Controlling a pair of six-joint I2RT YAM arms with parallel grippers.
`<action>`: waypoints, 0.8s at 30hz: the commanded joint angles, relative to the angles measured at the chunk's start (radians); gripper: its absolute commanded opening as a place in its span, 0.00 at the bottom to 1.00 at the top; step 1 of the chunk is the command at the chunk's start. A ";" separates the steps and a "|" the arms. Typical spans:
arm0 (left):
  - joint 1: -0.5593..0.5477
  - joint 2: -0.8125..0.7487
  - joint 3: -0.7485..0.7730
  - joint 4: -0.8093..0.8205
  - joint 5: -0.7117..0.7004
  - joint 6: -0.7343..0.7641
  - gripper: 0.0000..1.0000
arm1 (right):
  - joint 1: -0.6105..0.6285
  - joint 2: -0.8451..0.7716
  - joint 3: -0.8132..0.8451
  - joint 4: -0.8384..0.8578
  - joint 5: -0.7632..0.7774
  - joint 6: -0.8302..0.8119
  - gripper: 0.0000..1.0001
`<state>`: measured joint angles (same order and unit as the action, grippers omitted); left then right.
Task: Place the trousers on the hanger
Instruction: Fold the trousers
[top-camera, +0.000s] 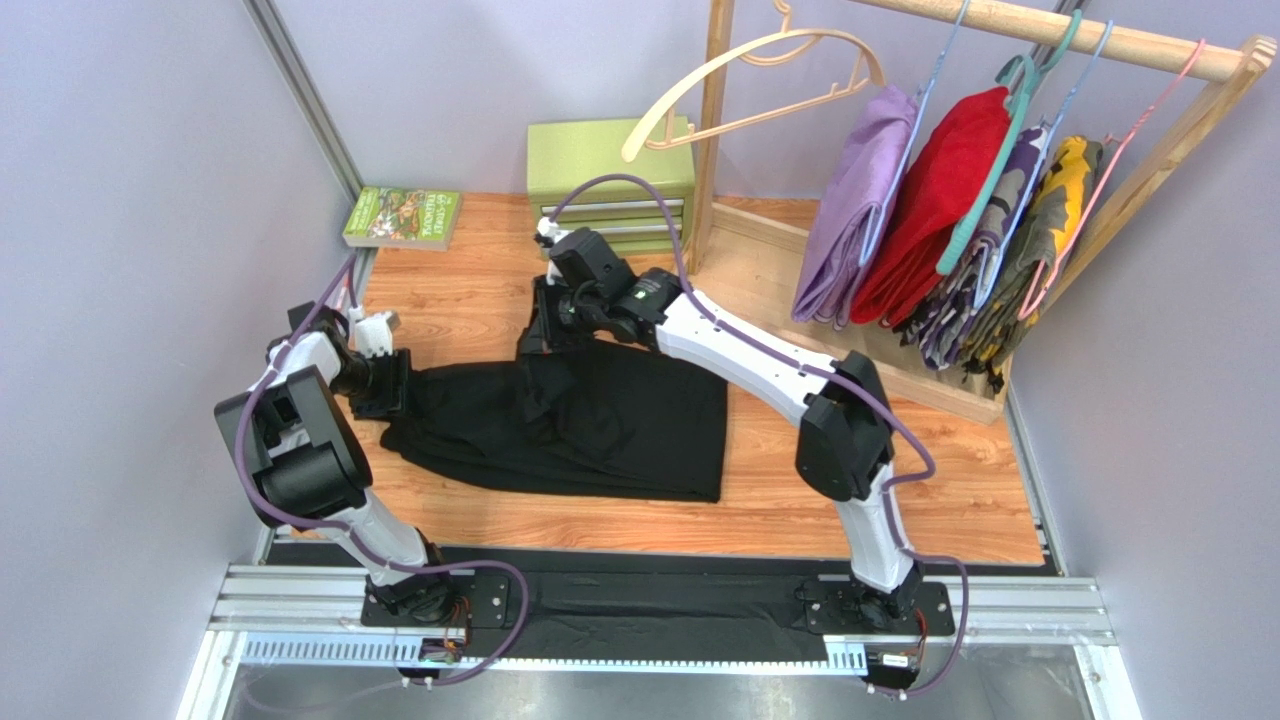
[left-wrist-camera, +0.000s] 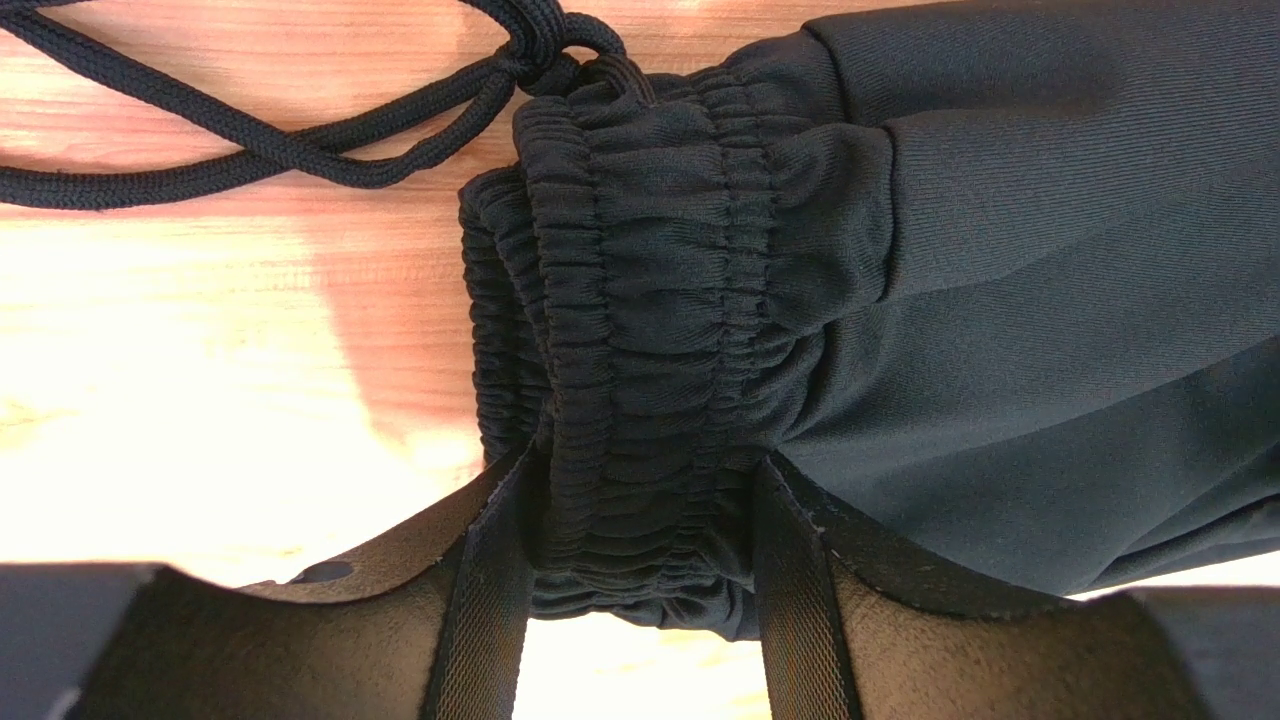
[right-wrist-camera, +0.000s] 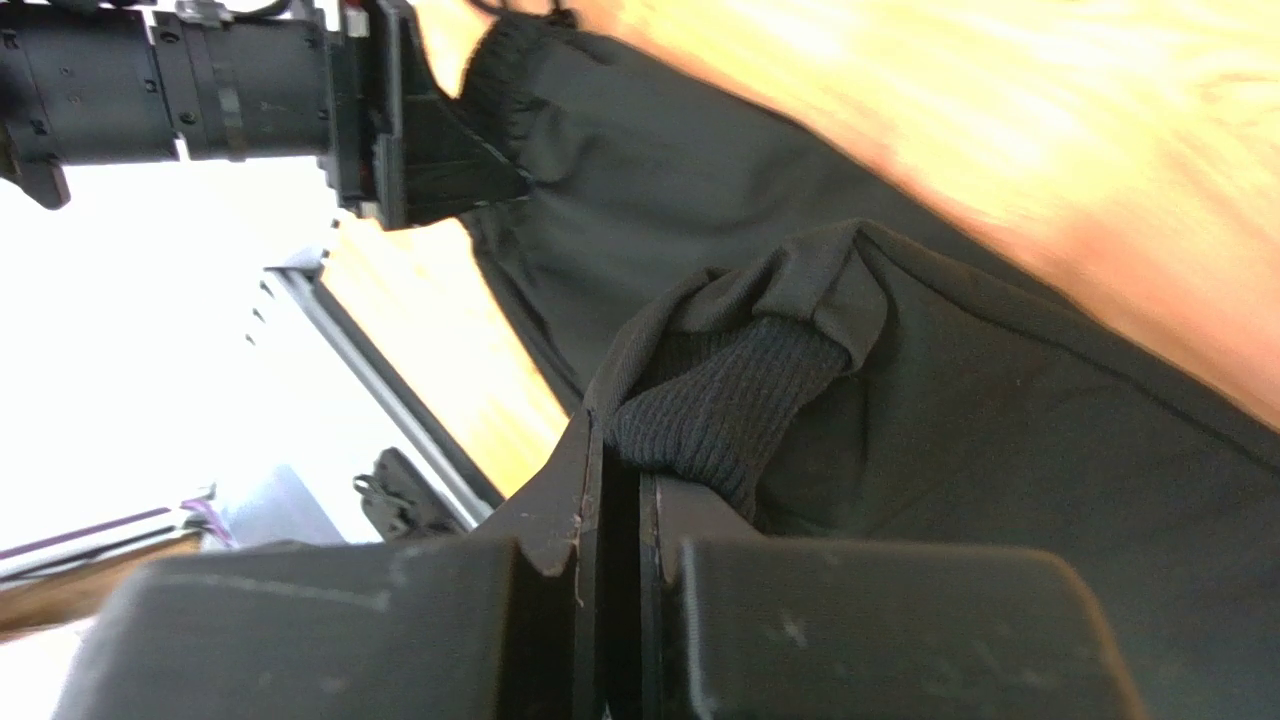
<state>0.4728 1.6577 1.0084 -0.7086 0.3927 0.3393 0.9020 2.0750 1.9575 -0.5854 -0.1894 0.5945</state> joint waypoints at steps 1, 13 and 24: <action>0.003 0.011 -0.008 -0.008 0.034 0.001 0.56 | 0.026 0.091 0.151 0.045 -0.044 0.094 0.00; 0.000 0.019 -0.008 -0.014 0.049 0.004 0.56 | 0.069 0.227 0.279 0.117 -0.027 0.143 0.00; 0.213 -0.151 0.200 -0.130 0.325 -0.033 0.90 | 0.042 0.125 0.240 0.210 -0.225 -0.181 1.00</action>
<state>0.5919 1.6390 1.0580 -0.7933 0.5568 0.3355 0.9668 2.3371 2.2002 -0.4507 -0.2878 0.6296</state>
